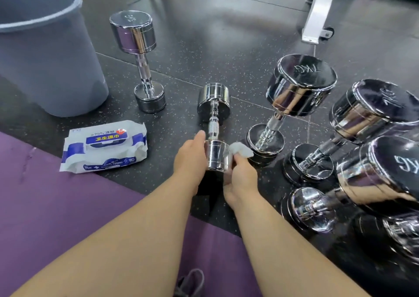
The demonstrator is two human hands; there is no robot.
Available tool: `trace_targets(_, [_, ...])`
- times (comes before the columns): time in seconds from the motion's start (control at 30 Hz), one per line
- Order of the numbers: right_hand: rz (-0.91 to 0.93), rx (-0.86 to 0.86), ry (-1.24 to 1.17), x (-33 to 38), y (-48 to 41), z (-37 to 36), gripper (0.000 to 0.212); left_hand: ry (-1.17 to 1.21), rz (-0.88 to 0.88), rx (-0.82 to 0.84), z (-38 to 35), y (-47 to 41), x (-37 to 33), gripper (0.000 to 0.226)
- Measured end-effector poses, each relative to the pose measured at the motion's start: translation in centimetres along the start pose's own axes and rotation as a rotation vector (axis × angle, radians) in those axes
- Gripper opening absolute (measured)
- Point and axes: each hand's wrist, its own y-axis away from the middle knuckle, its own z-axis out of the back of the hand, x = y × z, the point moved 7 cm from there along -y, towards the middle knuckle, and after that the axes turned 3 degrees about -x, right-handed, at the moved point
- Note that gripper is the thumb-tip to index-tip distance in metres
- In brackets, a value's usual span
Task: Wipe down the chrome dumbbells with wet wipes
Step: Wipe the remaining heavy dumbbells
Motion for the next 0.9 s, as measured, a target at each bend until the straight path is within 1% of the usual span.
trace_targets(0.1, [-0.064,-0.038,-0.066,0.4,0.4,0.0,0.020,-0.017,0.015,-0.041,0.4,0.0,-1.4,0.061])
trace_targets(0.17, [-0.095,-0.023,-0.097,0.9,1.1,-0.6,0.023,-0.095,0.017,0.000,0.8,0.4,-2.9,0.052])
trace_targets(0.2, [-0.096,0.003,-0.077,1.3,1.9,-1.2,0.029,-0.159,-0.005,0.036,1.2,0.8,-3.6,0.050])
trace_targets(0.23, [-0.082,0.014,-0.050,2.0,2.8,-1.7,0.040,-0.178,-0.028,0.058,1.8,1.6,-4.5,0.053])
trace_targets(0.27, [-0.056,0.020,0.031,2.9,3.6,-2.3,0.048,-0.124,-0.012,0.104,2.2,2.2,-4.8,0.055])
trace_targets(0.33, [0.021,0.070,0.160,5.6,6.0,-3.4,0.049,0.007,0.001,0.213,2.6,4.4,-5.6,0.045])
trace_targets(0.4, [0.094,0.169,0.212,8.6,9.4,-4.4,0.043,0.084,-0.018,0.325,2.9,7.2,-6.6,0.032])
trace_targets(0.47, [0.198,0.268,0.382,11.1,12.0,-5.8,0.034,0.107,-0.065,0.381,2.8,9.3,-7.7,0.029])
trace_targets(0.5, [0.252,0.296,0.481,12.2,12.8,-6.6,0.028,0.124,-0.080,0.372,2.8,10.2,-8.2,0.034])
trace_targets(0.57, [0.335,0.303,0.683,13.9,14.1,-7.4,0.017,0.163,-0.060,0.305,3.1,11.4,-8.6,0.045])
trace_targets(0.6, [0.368,0.292,0.762,14.9,14.6,-7.5,0.012,0.172,-0.050,0.271,3.1,11.9,-9.0,0.048])
trace_targets(0.63, [0.368,0.287,0.788,15.0,14.4,-7.4,0.009,0.178,-0.047,0.243,3.1,12.1,-9.1,0.048])
trace_targets(0.7, [0.326,0.242,0.690,14.7,13.4,-6.0,0.009,0.197,-0.040,0.191,2.9,12.2,-9.3,0.048])
trace_targets(0.77, [0.282,0.198,0.463,13.2,12.4,-4.2,0.006,0.215,-0.029,0.156,2.7,12.0,-9.7,0.045])
trace_targets(0.83, [0.185,0.246,0.172,11.0,11.9,-3.6,0.020,0.221,-0.017,0.134,2.7,11.5,-9.9,0.046])
trace_targets(0.9, [0.137,0.317,0.018,9.9,11.9,-3.9,0.028,0.221,-0.020,0.127,3.1,11.0,-10.0,0.044])
